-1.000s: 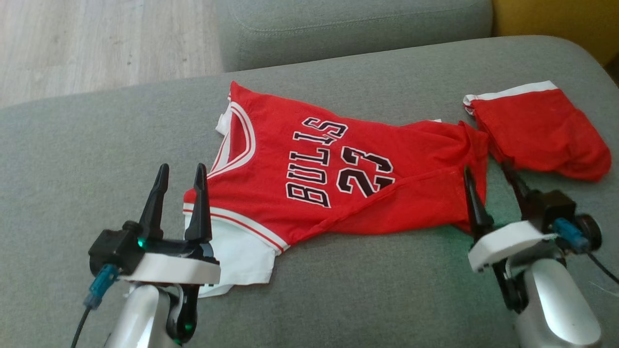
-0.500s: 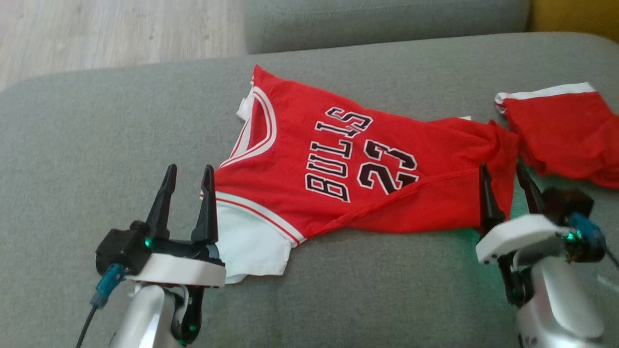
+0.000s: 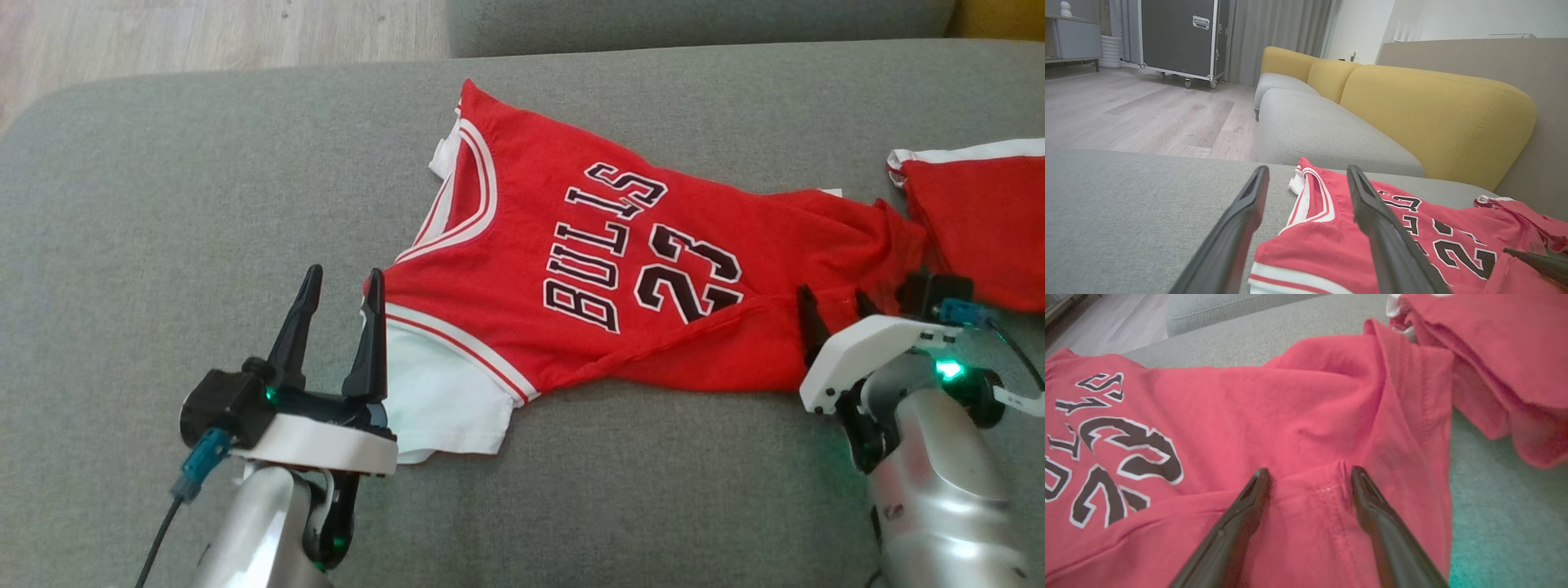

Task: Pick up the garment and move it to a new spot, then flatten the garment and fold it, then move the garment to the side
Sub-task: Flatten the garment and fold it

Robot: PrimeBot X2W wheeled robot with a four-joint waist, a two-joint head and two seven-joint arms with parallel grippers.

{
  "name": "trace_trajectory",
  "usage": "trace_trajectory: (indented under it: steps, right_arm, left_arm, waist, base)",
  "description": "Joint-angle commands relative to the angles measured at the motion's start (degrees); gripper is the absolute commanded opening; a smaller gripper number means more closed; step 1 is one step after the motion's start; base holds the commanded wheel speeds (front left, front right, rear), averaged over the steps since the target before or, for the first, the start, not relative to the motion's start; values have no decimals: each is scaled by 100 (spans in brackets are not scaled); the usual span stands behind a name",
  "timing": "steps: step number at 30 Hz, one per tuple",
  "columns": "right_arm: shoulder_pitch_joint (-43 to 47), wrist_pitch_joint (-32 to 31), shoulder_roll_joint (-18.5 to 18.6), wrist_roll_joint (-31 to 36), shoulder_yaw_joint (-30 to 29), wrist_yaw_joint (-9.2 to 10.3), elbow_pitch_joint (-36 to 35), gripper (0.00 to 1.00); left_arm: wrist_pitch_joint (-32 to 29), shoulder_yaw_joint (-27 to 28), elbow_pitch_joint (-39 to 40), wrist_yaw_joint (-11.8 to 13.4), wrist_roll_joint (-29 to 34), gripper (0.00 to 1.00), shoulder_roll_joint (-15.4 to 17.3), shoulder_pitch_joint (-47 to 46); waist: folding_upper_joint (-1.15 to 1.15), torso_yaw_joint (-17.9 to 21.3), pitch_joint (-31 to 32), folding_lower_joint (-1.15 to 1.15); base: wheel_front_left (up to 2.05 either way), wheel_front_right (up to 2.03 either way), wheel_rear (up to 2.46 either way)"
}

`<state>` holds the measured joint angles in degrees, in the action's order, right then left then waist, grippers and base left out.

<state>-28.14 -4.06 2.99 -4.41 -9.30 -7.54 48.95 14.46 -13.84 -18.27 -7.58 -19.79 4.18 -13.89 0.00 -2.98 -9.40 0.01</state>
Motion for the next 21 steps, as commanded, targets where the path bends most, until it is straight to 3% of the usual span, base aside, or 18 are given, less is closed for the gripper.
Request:
trace_trajectory:
  steps: [1,2,3,4,13,21]
  right_arm:
    - [-261,22,7,43,101,5,-91,100]
    - [-286,34,7,55,92,5,-29,80]
    - [-310,51,6,61,89,5,29,31]
    - [-333,100,5,60,111,5,69,0]
    - [-156,728,-6,-183,638,5,-173,0]
    - [842,136,106,-994,1710,5,-1307,0]
  left_arm:
    - [54,146,157,9,-41,100,67,-240]
    - [54,157,152,9,-41,100,72,-241]
    - [54,171,148,9,-40,100,74,-238]
    - [54,184,144,9,-35,100,76,-234]
    - [54,365,140,9,-19,100,110,-50]
    - [54,587,242,9,-14,100,120,221]
  waist:
    - [0,2,7,-1]
    - [0,9,12,-1]
    - [0,23,20,-1]
    - [0,43,31,-1]
    - [0,451,349,-1]
    - [0,925,696,-1]
  base:
    - [0,0,0]
    - [0,0,0]
    - [0,0,0]
    - [0,0,0]
    - [0,0,0]
    - [0,0,0]
